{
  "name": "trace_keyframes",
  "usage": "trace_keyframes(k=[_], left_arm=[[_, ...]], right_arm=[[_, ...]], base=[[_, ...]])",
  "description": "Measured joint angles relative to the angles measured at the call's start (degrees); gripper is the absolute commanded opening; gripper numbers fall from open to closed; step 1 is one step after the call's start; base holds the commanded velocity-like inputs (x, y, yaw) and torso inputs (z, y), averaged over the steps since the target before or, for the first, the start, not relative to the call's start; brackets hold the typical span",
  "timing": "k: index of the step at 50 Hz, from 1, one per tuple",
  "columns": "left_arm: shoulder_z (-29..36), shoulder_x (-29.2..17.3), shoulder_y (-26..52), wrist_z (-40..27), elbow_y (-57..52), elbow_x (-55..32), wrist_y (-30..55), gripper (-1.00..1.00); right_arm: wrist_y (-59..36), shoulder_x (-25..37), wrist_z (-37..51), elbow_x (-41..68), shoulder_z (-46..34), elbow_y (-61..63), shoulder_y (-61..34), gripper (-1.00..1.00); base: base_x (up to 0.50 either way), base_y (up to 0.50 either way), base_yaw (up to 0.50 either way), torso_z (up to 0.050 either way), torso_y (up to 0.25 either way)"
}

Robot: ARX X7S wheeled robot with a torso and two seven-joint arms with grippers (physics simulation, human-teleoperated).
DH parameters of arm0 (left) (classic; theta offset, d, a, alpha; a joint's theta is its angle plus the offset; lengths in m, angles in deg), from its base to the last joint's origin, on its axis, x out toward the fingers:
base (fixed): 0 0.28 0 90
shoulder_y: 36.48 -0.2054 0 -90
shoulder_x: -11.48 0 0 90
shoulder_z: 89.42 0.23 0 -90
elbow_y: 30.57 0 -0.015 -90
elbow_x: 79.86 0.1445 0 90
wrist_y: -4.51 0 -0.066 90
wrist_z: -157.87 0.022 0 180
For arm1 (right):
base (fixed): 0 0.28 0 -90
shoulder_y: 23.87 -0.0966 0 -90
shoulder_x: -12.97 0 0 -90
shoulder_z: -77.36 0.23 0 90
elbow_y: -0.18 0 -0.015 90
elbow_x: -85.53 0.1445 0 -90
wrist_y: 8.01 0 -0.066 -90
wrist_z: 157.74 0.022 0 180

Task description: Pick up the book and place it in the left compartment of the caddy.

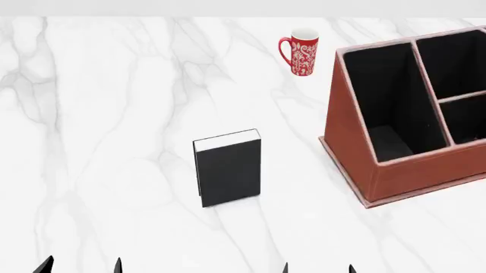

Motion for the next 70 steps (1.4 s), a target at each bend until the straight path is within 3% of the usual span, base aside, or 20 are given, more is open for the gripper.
trace_keyframes(k=[18, 32, 51, 70], left_arm=[[2.18, -2.34, -0.73, -2.07, -3.82, -1.97, 2.78, 1.00], [2.81, -4.48, -0.34, -3.71, -14.99, -3.69, 13.29, 1.00], [-1.01, -6.89, 1.43, -7.05, -34.21, -8.49, 30.30, 1.00], [-5.24, -8.76, 0.12, -8.03, -44.74, -13.51, 37.51, 1.00]], right_arm=[[-3.47, 2.03, 2.28, 2.39, -2.29, 4.61, 0.93, 1.00], [-14.14, 4.15, 3.88, 4.25, -3.95, 15.14, 1.81, 1.00], [-35.33, 6.89, 7.37, 4.80, -3.21, 39.52, 0.24, 1.00], [-43.44, 8.80, 8.35, 7.28, -1.00, 52.54, 0.98, 1.00]], base=[[0.00, 0.00, 0.00, 0.000, 0.000], [0.00, 0.00, 0.00, 0.000, 0.000], [0.00, 0.00, 0.00, 0.000, 0.000], [0.01, 0.00, 0.00, 0.000, 0.000]])
